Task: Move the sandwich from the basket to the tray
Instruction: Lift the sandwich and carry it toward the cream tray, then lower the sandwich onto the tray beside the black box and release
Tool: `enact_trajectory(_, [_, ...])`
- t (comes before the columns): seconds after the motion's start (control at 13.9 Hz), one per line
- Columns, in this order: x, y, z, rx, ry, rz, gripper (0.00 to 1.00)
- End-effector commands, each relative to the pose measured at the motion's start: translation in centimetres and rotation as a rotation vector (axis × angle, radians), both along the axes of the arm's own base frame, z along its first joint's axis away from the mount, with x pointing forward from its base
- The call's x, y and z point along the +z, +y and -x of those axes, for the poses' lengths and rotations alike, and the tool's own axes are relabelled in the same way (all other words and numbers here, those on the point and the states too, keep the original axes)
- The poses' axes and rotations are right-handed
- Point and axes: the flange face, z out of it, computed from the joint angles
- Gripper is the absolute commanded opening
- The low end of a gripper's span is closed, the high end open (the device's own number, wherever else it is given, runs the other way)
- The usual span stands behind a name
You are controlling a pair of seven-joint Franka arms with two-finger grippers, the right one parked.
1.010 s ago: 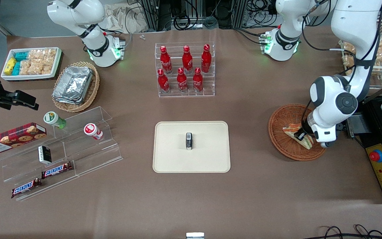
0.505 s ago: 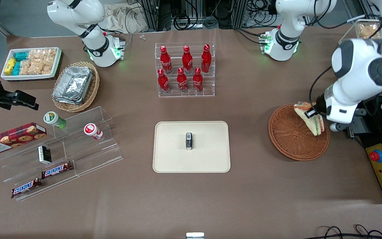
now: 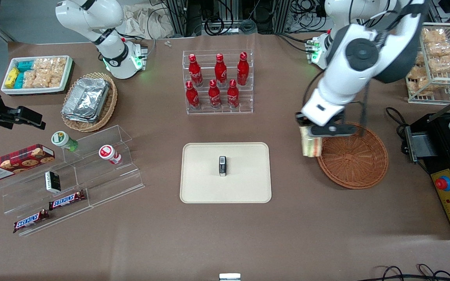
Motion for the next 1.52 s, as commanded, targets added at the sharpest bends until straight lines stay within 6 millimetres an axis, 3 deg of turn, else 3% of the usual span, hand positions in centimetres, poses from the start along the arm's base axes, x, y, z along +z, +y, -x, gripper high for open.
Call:
enact_trajectory(0.0, [-2.4, -3.7, -2.3, -0.039, -0.007, 0.046, 0.00])
enact_trajectory(0.22, [-7.6, -8.5, -2.2, -0.032, -0.037, 0.035, 0.00])
enact_trajectory(0.43, [-14.1, -11.3, -2.8, -0.010, -0.061, 0.003, 0.00])
enact_trajectory(0.58, [-18.4, -11.8, -3.5, 0.002, -0.064, -0.022, 0.00])
enact_trajectory(0.72, [-20.7, -12.0, -3.5, -0.015, -0.072, -0.019, 0.00])
enact_trajectory(1.01, [-23.3, -12.3, -4.2, -0.034, -0.056, -0.002, 0.00])
enact_trajectory(1.08, [-23.8, -12.3, -4.1, -0.057, -0.069, -0.018, 0.39])
enact_trajectory(1.15, [-24.2, -12.2, -4.0, -0.067, -0.072, -0.026, 0.93])
enact_trajectory(1.23, [-24.1, -12.2, -4.0, -0.061, -0.073, -0.025, 1.00])
enact_trajectory(1.37, [-23.4, -12.1, -4.3, -0.039, -0.076, -0.018, 1.00])
enact_trajectory(1.44, [-22.0, -12.2, -4.1, -0.036, -0.087, -0.020, 1.00])
